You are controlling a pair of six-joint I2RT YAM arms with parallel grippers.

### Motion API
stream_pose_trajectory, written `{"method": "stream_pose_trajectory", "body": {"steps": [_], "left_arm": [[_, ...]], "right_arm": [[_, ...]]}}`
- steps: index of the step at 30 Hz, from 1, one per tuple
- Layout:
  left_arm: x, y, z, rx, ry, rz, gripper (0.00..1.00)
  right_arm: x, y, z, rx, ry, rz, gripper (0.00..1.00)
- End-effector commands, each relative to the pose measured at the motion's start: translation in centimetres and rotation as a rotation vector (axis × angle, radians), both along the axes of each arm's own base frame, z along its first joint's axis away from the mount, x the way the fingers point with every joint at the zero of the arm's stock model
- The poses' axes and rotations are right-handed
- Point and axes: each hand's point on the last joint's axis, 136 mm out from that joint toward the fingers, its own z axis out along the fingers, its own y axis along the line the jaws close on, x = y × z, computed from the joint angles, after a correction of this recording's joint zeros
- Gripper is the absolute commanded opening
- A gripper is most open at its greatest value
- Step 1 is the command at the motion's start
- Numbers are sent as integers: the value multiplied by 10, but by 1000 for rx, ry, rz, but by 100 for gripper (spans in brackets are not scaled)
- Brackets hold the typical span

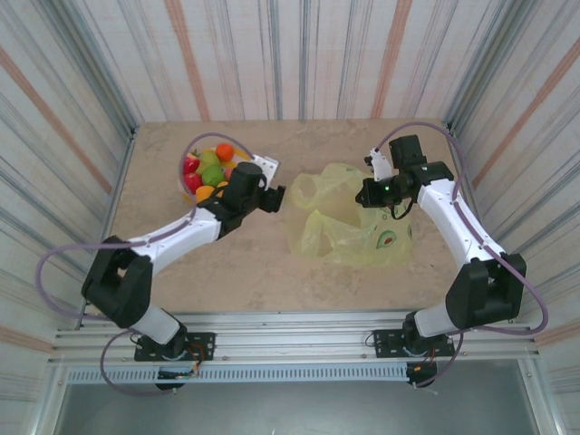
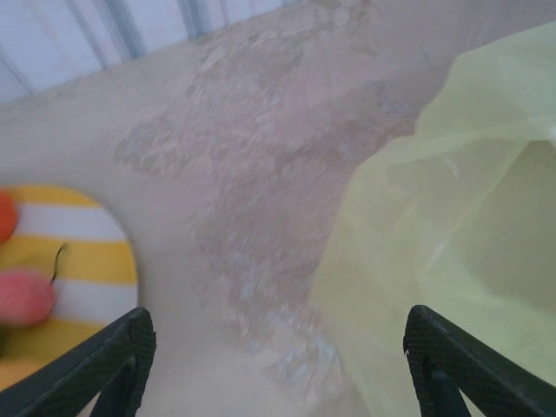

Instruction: Place the fruits into the plastic bag

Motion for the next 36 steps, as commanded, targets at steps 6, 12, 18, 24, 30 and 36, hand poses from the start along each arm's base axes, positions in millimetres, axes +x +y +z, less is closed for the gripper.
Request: {"method": "stream_pose_trajectory", "body": {"steps": [6,12,18,24,30,36], "left_arm": [[-11,118,-20,-180,201,347,86],[7,129,-38,-12,282,340,88],[31,119,-56,114,360,270,88],[51,114,-74,282,397,244,89],[66,117,-82,393,400,245,89],[71,119,-93,473,416,247,89]], "right_arm": [[16,-2,-2,-62,-61,40,0],[19,3,-6,-64,-51,53,0],[17,4,-6,-59,-48,53,0],[17,7,-5,-51,-50,57,0],[16,8,-7,-50,-46,60,0],[15,8,-8,-51,-39,62,0]]}}
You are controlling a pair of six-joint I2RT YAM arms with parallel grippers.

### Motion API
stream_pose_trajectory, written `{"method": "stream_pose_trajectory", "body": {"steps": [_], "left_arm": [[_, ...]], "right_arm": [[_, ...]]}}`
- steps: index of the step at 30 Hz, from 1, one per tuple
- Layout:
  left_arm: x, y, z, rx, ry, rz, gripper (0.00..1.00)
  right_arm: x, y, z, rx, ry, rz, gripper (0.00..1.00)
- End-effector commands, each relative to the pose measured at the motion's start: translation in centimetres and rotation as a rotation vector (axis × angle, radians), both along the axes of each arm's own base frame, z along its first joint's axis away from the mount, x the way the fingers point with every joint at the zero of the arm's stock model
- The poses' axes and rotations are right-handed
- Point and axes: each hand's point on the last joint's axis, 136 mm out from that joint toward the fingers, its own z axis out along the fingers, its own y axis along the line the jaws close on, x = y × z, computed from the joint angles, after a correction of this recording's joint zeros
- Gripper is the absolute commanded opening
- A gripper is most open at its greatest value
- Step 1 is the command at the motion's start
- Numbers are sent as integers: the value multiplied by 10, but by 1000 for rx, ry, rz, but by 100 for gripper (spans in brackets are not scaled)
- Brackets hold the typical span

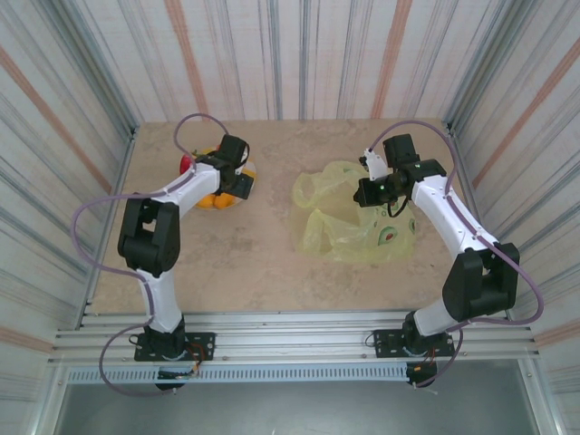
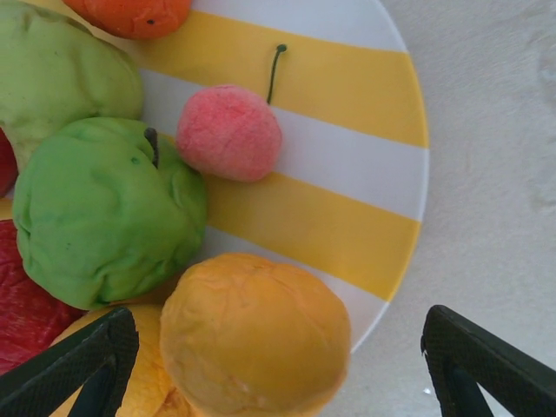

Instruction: Place the fruits into the plastic bag

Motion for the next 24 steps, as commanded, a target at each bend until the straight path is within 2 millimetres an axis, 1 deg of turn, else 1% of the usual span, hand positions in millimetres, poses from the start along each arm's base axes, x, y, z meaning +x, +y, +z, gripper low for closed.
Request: {"method": "stream_pose_trajectory", "body": {"steps": [1,6,11,19,24], "left_arm": [[1,6,-3,85,25,-20,89],[1,6,-10,95,43,-23,89],[0,4,-15,92,56,-30,87],[-1,5,-25,102,77,-30,86],[0,5,-30,106,83,-30,83]], "right_arm": [[3,5,6,-4,-23,26,0],[3,5,5,-8,-22,29,0],[2,5,2,-11,-13,27,0],[2,5,2,-9,-13,27,0],[1,7,0,-11,-5,32,0]]}}
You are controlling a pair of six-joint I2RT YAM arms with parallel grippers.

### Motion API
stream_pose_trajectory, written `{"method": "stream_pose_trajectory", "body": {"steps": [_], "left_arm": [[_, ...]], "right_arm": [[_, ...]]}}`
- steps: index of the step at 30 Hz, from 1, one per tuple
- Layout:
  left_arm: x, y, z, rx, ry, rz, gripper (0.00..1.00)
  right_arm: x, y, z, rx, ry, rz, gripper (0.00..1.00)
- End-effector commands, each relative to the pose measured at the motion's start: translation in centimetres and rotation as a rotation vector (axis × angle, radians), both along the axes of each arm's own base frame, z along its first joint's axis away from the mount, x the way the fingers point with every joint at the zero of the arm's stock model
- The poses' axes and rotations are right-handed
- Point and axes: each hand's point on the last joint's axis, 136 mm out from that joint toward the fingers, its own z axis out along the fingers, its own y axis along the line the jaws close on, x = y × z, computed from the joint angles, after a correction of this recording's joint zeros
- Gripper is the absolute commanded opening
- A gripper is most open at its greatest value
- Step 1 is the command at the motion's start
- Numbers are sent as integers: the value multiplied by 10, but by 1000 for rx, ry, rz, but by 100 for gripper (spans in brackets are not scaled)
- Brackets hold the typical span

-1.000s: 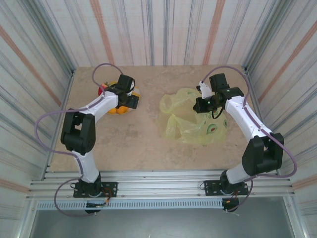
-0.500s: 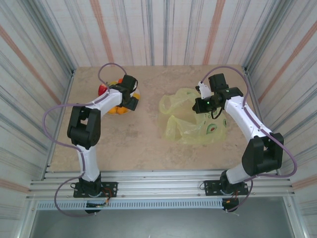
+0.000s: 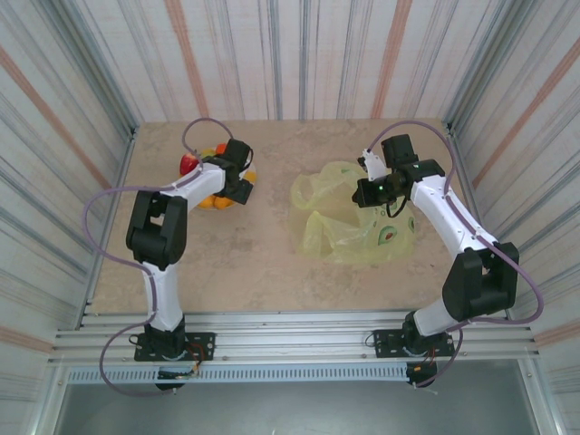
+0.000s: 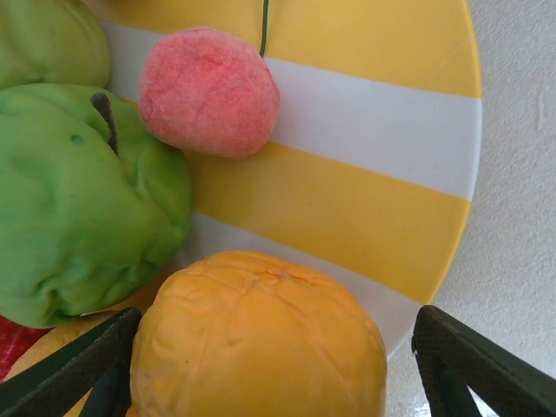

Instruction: Place the fruits into the plastic bag

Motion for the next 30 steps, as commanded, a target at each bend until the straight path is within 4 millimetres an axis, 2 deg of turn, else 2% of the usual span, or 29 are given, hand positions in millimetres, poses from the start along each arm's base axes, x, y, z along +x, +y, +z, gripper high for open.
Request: {"method": "stream_pose_trajectory", "body": {"steps": [1,5,10,15,18,20,23,27,30], "left_arm": [[2,0,-1,32,10,-8,82],[3,1,-2,40,9,-6,78],[2,-1,7,13,-15,1,67],[-2,-5,27,-49,-63,10,59],[-12,-16,47,-133,-101,6,54],[-26,-30,65,-213,-139,-15,54],[-54,-64,91,-391,-196,-84,53],[-98,-116,107,-690,-180,-199,52],[-118,-146,106,-776,-146,-261,51]], "right_arm": [[2,3,0,-10,-7,22,0],[2,4,0,-12,-6,24,0],[2,4,-1,-12,-3,23,0],[2,4,-2,-11,0,18,0],[2,4,-2,-6,1,12,0],[1,3,-1,3,4,6,0],[0,3,2,35,11,3,0],[1,6,9,113,19,-1,0],[1,10,14,160,19,0,0]]}}
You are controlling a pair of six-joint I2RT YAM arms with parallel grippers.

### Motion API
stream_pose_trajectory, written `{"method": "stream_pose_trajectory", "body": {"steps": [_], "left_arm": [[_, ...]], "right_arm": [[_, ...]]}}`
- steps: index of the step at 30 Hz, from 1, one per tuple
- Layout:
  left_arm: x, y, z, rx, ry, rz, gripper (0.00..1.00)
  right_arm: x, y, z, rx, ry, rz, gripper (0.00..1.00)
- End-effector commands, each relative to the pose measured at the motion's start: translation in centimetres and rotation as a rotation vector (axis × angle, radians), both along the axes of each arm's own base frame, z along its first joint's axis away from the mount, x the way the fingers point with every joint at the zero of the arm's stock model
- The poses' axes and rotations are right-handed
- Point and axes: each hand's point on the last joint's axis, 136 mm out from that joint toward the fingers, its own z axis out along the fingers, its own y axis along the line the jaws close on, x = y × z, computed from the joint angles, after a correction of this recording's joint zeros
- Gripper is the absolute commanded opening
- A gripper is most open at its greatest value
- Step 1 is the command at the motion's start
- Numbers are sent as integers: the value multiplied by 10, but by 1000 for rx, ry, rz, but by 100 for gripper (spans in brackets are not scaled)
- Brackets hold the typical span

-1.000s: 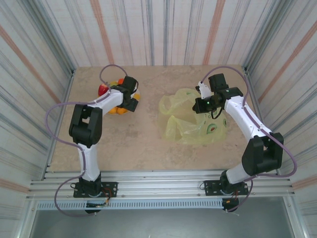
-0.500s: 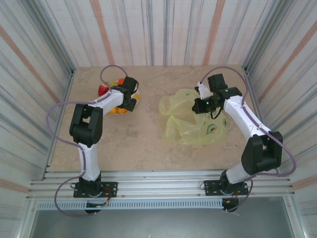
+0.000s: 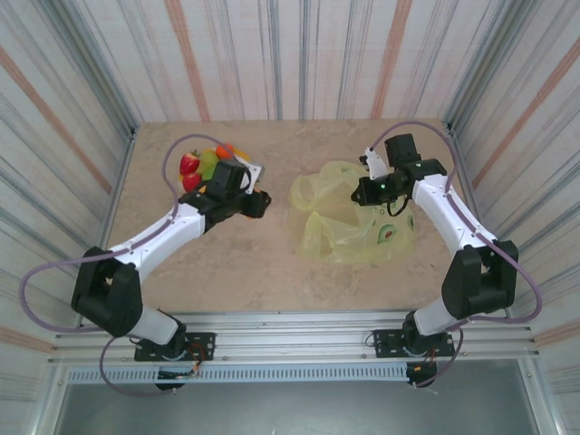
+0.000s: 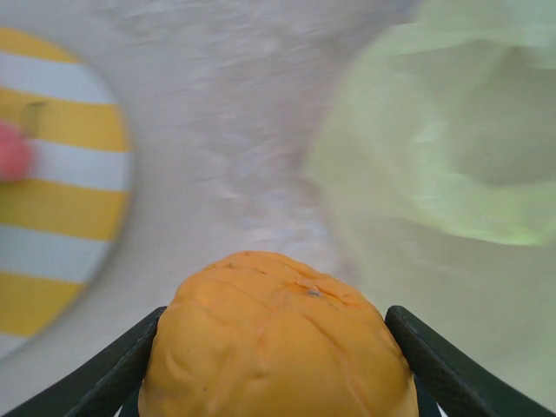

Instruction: Place the fruits into the plastic bag

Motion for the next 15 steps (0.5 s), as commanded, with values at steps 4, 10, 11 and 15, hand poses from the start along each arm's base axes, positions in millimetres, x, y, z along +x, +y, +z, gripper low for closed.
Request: {"method": "stream_pose_trajectory", "body": {"steps": [4,10,11,15], "left_arm": [[-29,-74,-11,-157,60,-190,50],[-20,-104,-32,-151,75,-233,49],[-16,-107,-36,-150,75,-229,49],[1,-119,-43,-165,75,-202,49]], "right_arm": [[1,12,16,134,3,-3,0],[0,23,22,215,28,12,0],[-1,24,22,228,33,18,0],[-4,31,24,268,38,35,0]]}}
